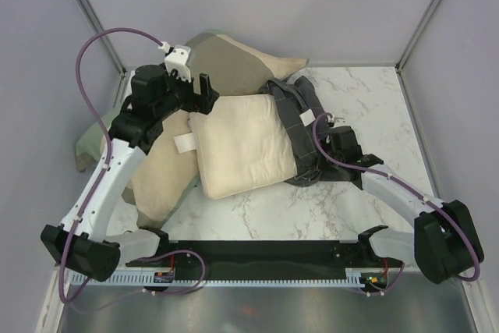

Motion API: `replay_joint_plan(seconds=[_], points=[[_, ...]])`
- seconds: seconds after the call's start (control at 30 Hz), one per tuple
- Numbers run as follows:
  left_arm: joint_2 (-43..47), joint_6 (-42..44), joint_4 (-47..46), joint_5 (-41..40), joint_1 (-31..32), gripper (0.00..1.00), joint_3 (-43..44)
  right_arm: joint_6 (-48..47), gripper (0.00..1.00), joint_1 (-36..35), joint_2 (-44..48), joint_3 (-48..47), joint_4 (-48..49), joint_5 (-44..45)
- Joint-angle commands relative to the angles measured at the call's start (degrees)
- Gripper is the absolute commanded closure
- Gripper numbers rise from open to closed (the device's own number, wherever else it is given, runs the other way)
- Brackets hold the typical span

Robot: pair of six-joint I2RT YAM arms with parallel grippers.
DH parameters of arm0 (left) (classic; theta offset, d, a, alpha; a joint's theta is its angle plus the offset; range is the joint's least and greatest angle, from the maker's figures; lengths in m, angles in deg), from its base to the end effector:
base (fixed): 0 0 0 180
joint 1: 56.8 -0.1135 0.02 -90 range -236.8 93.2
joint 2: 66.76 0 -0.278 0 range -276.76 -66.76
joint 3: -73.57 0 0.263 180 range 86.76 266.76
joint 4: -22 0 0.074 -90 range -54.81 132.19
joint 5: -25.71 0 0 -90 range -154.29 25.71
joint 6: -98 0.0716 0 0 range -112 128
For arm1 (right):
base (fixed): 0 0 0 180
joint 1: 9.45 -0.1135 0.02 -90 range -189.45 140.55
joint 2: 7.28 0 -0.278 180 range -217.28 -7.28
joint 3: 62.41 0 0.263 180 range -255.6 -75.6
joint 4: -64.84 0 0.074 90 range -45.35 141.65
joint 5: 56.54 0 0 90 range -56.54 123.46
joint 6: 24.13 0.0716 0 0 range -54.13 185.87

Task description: Remove the pillowcase from the pillow

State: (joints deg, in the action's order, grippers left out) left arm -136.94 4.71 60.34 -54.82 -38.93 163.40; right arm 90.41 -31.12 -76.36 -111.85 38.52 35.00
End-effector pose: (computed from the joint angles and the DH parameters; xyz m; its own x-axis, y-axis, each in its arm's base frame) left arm 0.2918 -0.1065 0.4171 -0.3304 0.0470 -0.9427 0.4328 0.8951 -0.1070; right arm 0.2513 0.0978 0.1801 -0.7538 0.1472 -0.6404 -0.0425 0.9616 0.2711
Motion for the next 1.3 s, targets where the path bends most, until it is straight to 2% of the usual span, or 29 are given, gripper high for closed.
replay_joint_plan(seconds=[0.0,0.1,0.3,0.57,0.87,1.1,1.2,1.23,1.27], points=[[2.0,7.0,-8.0,-4.8,4.8,0.06,-1.5,2.3,1.0,0.0,-2.6,1.0,8.7,-5.3],[-1.7,8.7,-7.8,-3.1,8.5,0.0,0.5,2.4,1.0,-0.2,-3.9,1.5,10.1,-6.1],[-10.8,11.3,-5.0,-3.1,12.4,0.0,6.5,2.4,1.0,-0.4,-3.0,2.1,10.7,-7.1],[-22.0,13.6,-3.4,-8.2,13.6,0.0,9.1,3.1,1.0,-0.7,-2.1,2.7,11.2,-8.0],[-25.7,15.6,-3.9,-13.3,14.4,0.0,7.2,3.3,1.0,-0.9,-3.1,2.8,12.5,-9.1],[-28.4,18.5,-5.5,-16.9,17.6,0.0,4.9,3.7,1.0,-1.1,-2.6,3.6,12.7,-9.1],[-30.1,18.9,-4.4,-16.6,18.7,0.09,5.1,3.7,1.0,-1.2,-2.1,3.7,12.6,-9.1],[-30.3,18.9,-4.1,-16.4,18.9,0.28,5.3,3.8,1.0,-1.2,-2.0,3.7,12.5,-9.1],[-30.7,18.8,-3.4,-16.0,19.0,0.36,5.7,3.8,1.0,-1.2,-1.7,3.7,12.3,-8.9]])
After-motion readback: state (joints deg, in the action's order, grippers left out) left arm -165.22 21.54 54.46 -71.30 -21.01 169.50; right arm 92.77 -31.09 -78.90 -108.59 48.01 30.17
